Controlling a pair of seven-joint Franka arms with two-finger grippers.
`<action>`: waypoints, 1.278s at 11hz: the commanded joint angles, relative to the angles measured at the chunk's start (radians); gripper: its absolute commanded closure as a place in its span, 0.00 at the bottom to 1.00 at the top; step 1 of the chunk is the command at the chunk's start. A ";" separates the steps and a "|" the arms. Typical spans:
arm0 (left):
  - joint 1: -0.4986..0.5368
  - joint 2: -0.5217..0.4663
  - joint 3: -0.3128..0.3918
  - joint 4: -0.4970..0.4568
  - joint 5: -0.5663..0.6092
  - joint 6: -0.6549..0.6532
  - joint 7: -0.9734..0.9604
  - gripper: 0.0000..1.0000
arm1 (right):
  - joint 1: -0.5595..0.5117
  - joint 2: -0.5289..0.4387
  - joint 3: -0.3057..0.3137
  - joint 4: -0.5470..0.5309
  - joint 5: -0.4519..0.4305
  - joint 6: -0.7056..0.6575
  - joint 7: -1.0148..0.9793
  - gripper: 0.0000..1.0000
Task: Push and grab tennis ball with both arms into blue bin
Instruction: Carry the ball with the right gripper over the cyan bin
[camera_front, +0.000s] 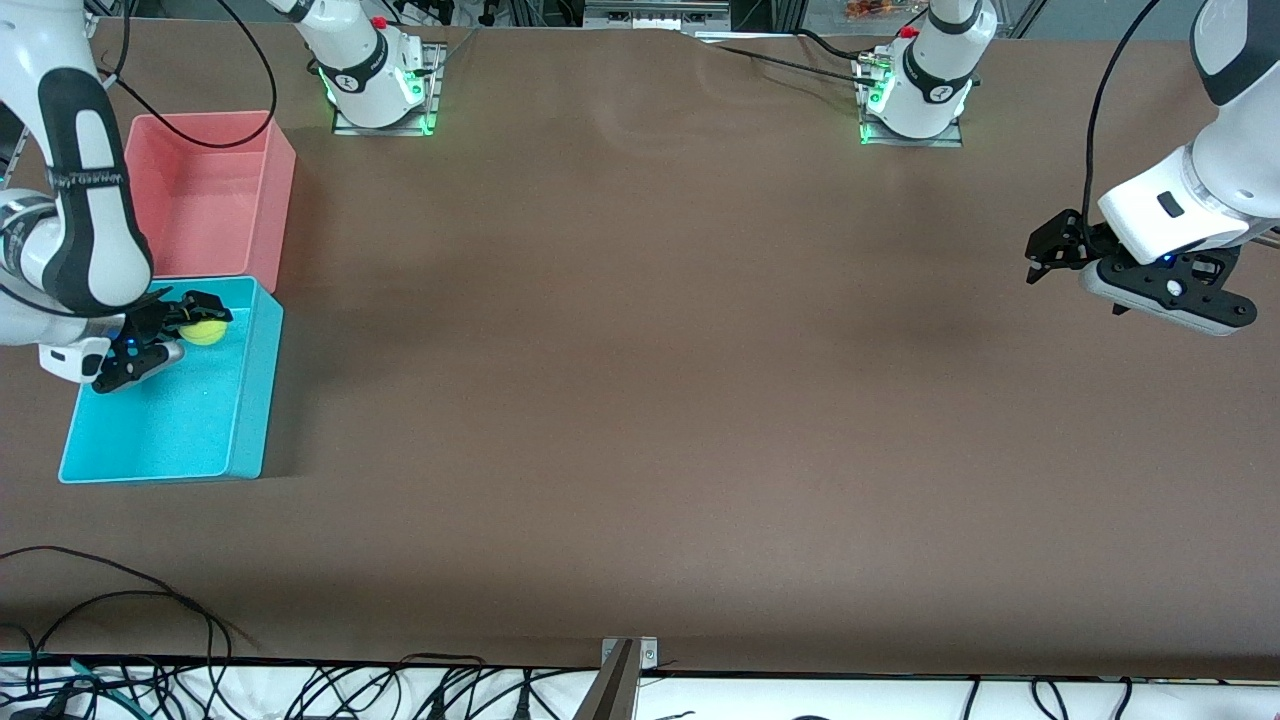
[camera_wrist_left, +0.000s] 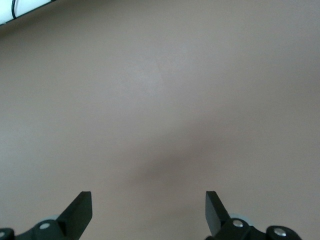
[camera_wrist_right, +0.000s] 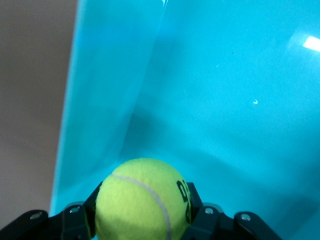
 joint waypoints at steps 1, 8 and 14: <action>0.007 -0.003 -0.008 0.006 0.005 -0.012 0.008 0.00 | -0.027 0.050 0.007 0.054 0.048 -0.029 -0.060 0.46; 0.008 -0.004 -0.010 0.009 0.004 -0.011 0.008 0.00 | -0.024 0.053 0.007 0.080 0.055 -0.073 -0.044 0.00; 0.007 -0.004 -0.008 0.007 0.004 -0.011 -0.076 0.00 | -0.017 0.038 0.007 0.285 0.041 -0.397 0.152 0.00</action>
